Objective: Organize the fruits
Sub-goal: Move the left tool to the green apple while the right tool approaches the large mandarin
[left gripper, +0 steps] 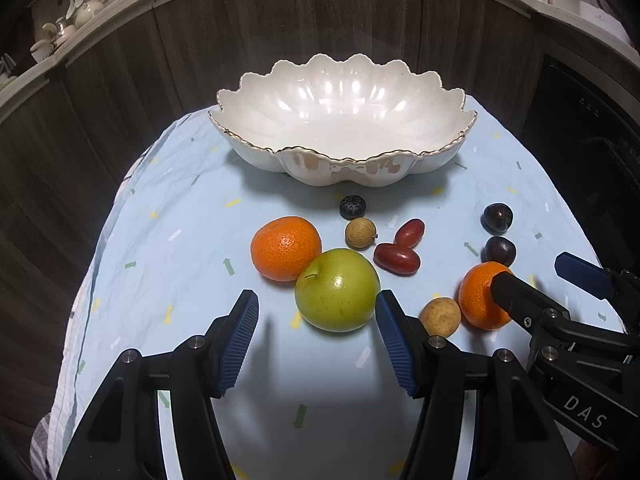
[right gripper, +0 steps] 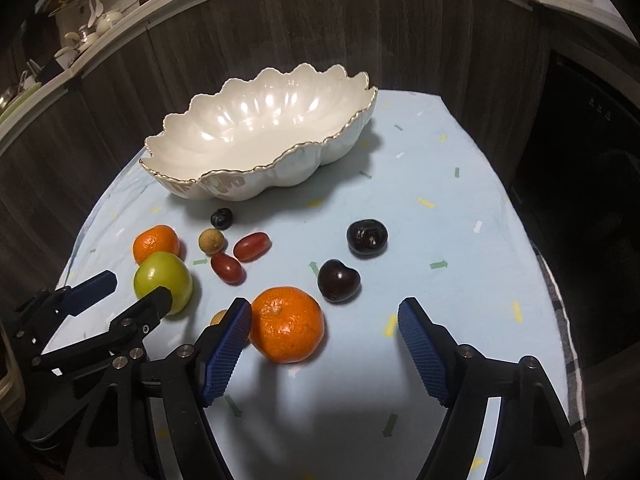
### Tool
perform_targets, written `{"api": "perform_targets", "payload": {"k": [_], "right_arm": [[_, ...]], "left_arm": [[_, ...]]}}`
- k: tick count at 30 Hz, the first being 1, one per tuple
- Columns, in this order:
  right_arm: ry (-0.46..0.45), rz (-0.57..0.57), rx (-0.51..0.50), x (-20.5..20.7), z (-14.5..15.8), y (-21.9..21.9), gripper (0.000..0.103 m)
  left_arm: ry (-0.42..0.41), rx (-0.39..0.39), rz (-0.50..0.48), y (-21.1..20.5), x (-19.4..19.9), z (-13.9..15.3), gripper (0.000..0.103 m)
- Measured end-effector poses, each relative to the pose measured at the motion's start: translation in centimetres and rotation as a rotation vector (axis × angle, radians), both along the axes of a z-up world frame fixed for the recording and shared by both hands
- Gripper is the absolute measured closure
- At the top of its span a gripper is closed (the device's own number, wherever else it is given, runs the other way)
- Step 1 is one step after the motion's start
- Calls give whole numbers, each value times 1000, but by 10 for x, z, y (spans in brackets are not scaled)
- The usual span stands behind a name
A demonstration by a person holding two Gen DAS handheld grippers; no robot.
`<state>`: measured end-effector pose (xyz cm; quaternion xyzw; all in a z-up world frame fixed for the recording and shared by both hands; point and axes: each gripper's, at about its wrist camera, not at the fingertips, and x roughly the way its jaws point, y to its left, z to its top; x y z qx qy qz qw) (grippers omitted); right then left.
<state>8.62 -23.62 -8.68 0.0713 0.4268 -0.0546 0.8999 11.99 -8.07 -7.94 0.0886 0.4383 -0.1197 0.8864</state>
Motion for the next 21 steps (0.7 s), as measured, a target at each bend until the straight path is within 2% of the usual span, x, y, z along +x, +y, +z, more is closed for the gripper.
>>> {"api": "perform_targets", "payload": {"k": [7,16,21], "right_arm": [[12,3,20,2,-2,-1,27],[12,5,33,5,-5,-1,28],[30,21,107,7,-10,-5,30]], "left_arm": [[36,-34,3,3,3,-3,43],[40,-58,-2,1,9,-9,44],[63,-106,-22,3,10,-10,55]]}}
